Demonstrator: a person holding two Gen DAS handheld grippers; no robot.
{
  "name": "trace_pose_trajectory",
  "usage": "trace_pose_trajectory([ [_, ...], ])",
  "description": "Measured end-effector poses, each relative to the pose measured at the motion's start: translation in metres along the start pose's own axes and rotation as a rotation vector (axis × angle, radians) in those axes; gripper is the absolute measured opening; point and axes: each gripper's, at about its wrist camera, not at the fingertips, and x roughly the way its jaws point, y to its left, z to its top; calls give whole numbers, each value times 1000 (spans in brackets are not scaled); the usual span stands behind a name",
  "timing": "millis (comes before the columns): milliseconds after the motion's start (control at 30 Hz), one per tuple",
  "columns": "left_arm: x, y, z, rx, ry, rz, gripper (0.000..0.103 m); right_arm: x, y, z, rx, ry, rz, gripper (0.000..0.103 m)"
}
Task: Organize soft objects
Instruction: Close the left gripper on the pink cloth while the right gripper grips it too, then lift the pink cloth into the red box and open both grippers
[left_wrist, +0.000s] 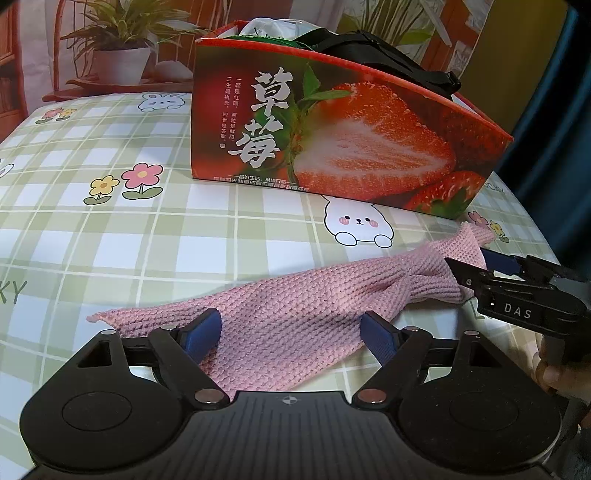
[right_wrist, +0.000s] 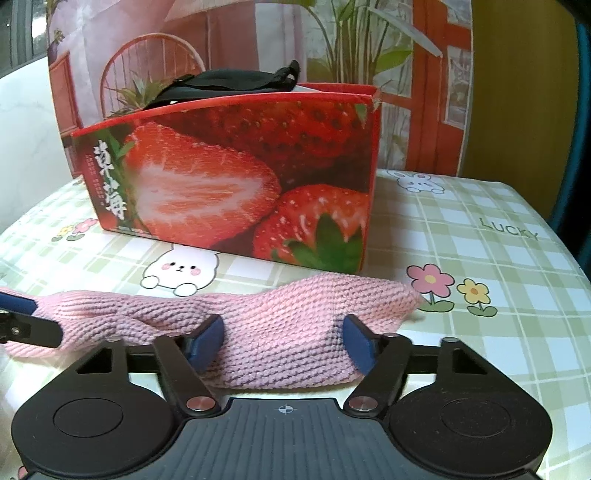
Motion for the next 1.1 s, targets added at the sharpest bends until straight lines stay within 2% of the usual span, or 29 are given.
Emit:
trace_pose_trajectory([
  [67, 0, 0, 0, -1, 0, -1, 85, -2, 2, 0, 2, 2, 11, 55],
  [133, 0, 1, 0, -3, -1, -2, 85, -3, 5, 0, 6, 2, 31, 41],
  [300, 0, 3, 1, -22, -5, -10, 85, -5, 15, -3, 8, 5, 114, 30],
  [400, 0, 3, 1, -28, -8, -9, 85, -7, 26, -6, -22, 5, 169, 29],
  [467, 0, 3, 1, -27, -9, -10, 85, -7, 32, -8, -50, -3, 170, 29],
  [967, -1, 2, 0, -47, -6, -16, 84, -7, 28, -9, -26, -8, 190, 29],
  [1067, -2, 4, 1, -67, -3, -10, 80, -7, 28, -9, -21, -7, 192, 29],
  [1100, -3, 5, 2, -76, -1, -5, 74, -7, 28, -9, -20, -5, 192, 29],
])
